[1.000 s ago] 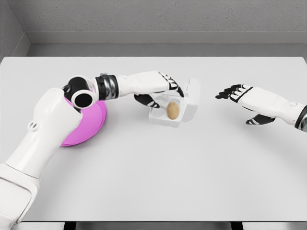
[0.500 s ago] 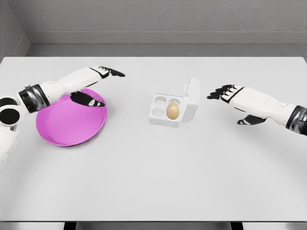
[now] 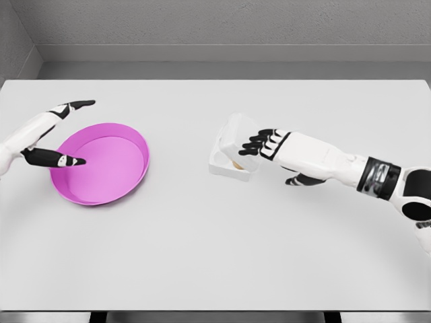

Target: Pack egg into the box and close the box lid

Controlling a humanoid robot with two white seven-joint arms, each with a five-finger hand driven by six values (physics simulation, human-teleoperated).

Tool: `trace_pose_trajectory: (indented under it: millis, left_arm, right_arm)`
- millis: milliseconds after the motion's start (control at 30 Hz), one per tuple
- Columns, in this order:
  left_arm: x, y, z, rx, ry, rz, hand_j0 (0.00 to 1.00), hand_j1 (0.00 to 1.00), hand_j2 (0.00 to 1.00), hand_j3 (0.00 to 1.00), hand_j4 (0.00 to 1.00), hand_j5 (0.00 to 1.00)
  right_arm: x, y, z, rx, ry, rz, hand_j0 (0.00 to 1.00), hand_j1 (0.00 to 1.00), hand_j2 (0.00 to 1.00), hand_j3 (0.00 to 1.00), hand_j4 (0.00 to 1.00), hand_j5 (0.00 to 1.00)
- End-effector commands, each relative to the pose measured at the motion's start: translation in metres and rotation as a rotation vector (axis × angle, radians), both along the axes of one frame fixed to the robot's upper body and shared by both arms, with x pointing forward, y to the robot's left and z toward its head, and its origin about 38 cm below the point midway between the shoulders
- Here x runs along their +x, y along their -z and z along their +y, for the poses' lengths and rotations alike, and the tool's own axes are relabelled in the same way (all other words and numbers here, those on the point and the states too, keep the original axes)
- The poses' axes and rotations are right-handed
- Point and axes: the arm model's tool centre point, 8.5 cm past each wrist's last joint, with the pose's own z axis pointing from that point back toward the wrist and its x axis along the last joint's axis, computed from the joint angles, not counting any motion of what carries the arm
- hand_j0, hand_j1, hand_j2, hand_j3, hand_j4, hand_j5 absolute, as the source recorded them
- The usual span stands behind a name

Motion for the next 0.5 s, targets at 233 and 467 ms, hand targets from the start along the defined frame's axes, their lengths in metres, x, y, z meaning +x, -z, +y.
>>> trace_pose_trajectory:
  millis: [233,467]
  left_arm:
    - [-0.002,-0.002,0.005,-0.007,-0.017,-0.007,1.0,1.0,1.0,1.0,1.0,1.0]
    - [-0.006,0.01,0.002,0.046,-0.016,0.021,1.0,1.0,1.0,1.0,1.0,1.0]
  right_arm:
    - [0.019,-0.04,-0.064,0.051,0.192,-0.098,1.0,1.0,1.0,1.0,1.0,1.0]
    - [0.031,-0.036,-0.153,-0.048,0.391,-0.034,1.0,1.0,1.0,1.0,1.0,1.0]
